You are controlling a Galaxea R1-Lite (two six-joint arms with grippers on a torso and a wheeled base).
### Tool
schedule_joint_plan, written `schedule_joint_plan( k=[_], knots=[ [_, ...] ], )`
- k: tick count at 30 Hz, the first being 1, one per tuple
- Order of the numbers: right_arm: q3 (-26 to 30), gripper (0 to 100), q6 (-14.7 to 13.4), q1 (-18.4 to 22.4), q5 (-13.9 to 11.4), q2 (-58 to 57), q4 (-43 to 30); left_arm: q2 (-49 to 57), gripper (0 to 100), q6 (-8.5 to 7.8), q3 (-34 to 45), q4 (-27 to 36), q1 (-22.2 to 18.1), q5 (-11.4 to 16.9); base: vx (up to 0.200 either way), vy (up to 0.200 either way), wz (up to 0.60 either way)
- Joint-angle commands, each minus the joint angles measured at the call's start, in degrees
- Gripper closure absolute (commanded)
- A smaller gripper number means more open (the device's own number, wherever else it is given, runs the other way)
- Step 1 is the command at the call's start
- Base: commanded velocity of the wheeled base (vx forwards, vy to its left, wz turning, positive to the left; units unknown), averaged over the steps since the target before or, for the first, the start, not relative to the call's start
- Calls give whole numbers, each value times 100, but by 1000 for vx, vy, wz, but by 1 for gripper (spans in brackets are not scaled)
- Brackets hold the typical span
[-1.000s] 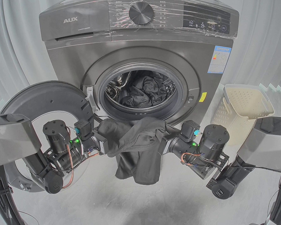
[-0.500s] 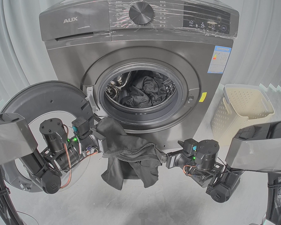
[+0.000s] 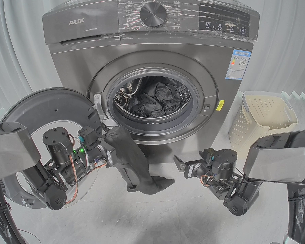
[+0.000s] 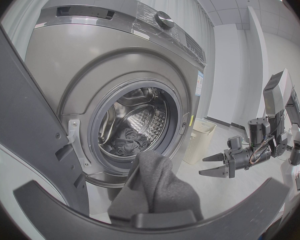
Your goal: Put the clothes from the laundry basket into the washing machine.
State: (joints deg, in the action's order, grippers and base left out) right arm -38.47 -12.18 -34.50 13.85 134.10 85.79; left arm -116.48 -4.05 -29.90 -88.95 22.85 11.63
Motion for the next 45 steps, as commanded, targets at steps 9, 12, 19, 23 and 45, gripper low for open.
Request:
schedule_joint_plan(
  k=[9, 12, 19, 23, 45],
  knots=[
    [525, 0, 207, -532, -603, 205, 263, -50, 100, 150, -850, 45, 264, -82, 0, 0, 0],
    [525, 0, 198, -646, -585, 231, 263, -41, 100, 150, -1184, 238, 449, -310, 0, 0, 0],
    [481, 0, 198, -786, -550, 213, 272, -129, 100, 273, -1738, 599, 616, -390, 0, 0, 0],
    [446, 0, 198, -804, -541, 231, 272, -164, 100, 334, -2336, 1091, 616, -583, 0, 0, 0],
    [-1795, 0, 550, -857, -734, 1646, -115, -173, 100, 414, -2916, 1583, 625, -662, 0, 0, 0]
  ],
)
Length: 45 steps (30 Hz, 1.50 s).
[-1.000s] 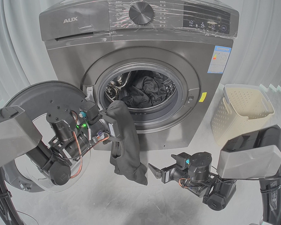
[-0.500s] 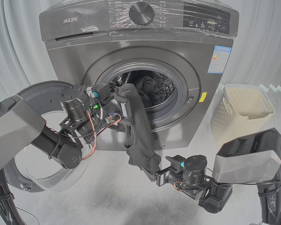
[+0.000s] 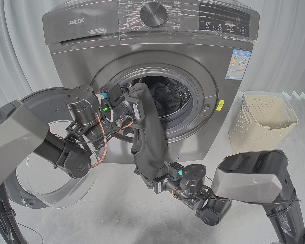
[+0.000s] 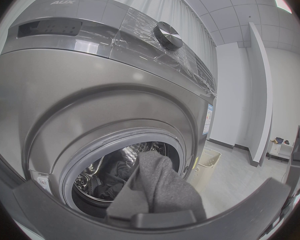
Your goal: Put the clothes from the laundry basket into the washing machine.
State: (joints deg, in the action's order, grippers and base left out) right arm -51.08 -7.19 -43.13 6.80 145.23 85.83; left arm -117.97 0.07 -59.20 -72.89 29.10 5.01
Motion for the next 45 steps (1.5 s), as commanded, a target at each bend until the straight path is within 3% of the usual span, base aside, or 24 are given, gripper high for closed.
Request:
schedule_joint_plan(
  k=[1, 5, 20, 25, 44, 45],
  knots=[
    [-719, 0, 51, -2, -39, 630, -128, -24, 100, 1, 22, -24, -1, 0, 0, 0, 0],
    [-1159, 0, 51, 6, -153, 805, -251, -24, 100, 1, 40, -41, -10, 0, 0, 0, 0],
    [-3224, 0, 130, 332, -56, 1561, -1174, 63, 100, 19, 163, -103, -53, 0, 0, 0, 0],
    [-3409, 0, 306, 560, 5, 1667, -1157, 55, 100, 19, 216, -173, -71, 0, 0, 0, 0],
    [-3418, 0, 280, 595, 102, 1684, -1007, 19, 100, 19, 471, -454, -133, 9, 0, 0, 0],
    [-3400, 100, 280, 595, 102, 1684, -972, 11, 100, 19, 488, -472, -133, 9, 0, 0, 0]
  ],
)
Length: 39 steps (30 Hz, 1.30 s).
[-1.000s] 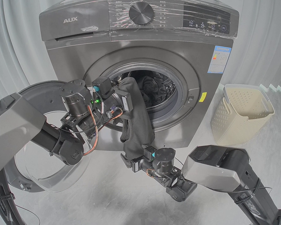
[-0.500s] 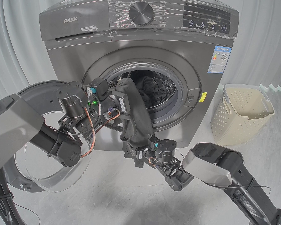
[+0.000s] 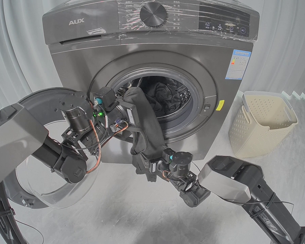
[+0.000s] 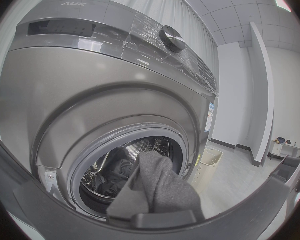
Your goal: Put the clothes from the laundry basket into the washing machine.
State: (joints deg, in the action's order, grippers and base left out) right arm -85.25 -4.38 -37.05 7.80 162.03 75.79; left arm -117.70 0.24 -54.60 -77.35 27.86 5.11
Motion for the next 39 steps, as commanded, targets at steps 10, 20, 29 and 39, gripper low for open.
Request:
schedule_joint_plan(
  k=[10, 20, 29, 39],
  knots=[
    [1766, 100, -19, -110, -95, -936, 551, -130, 100, -16, 29, -114, -351, -1, 0, 0, 0],
    [3691, 100, -19, 136, -552, -2597, 1008, -51, 100, -24, 345, -333, -483, -1, 0, 0, 0],
    [4289, 100, -345, 514, -596, -3617, 1263, 441, 100, -16, 1593, -1054, -518, 25, 0, 0, 0],
    [5018, 100, -1127, 426, -543, -4768, 1280, 1724, 100, 90, 3289, -1107, -465, 280, 0, 0, 0]
  ],
)
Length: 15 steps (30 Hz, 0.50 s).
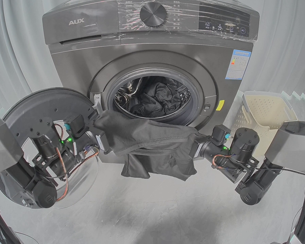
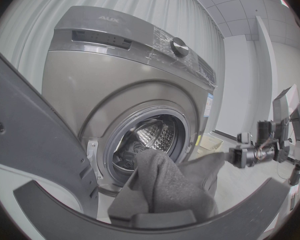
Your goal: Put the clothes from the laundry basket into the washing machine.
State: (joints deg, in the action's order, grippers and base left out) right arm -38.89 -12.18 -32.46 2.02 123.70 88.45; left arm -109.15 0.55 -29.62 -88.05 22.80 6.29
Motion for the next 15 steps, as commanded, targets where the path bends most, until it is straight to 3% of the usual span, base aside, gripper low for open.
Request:
schedule_joint_plan(
  k=[1, 2, 4, 6, 10, 15],
  knots=[
    [400, 100, -426, -58, 79, -1067, 5, 914, 100, 33, 844, -45, 41, 215, 0, 0, 0],
    [408, 100, -452, -76, 88, -1111, 5, 914, 100, 15, 862, -45, 41, 224, 0, 0, 0],
    [628, 100, -610, -436, 369, -1480, -12, 949, 100, -20, 897, -45, 32, 232, 0, 0, 0],
    [707, 100, -540, -542, 553, -1577, -12, 957, 100, -28, 932, -45, 23, 241, 0, 0, 0],
    [707, 100, -197, -427, 571, -1586, -4, 966, 100, -20, 967, -45, -12, 232, 0, 0, 0],
    [619, 100, -153, -348, 545, -1577, -21, 1045, 100, 7, 923, -45, -12, 250, 0, 0, 0]
  ],
)
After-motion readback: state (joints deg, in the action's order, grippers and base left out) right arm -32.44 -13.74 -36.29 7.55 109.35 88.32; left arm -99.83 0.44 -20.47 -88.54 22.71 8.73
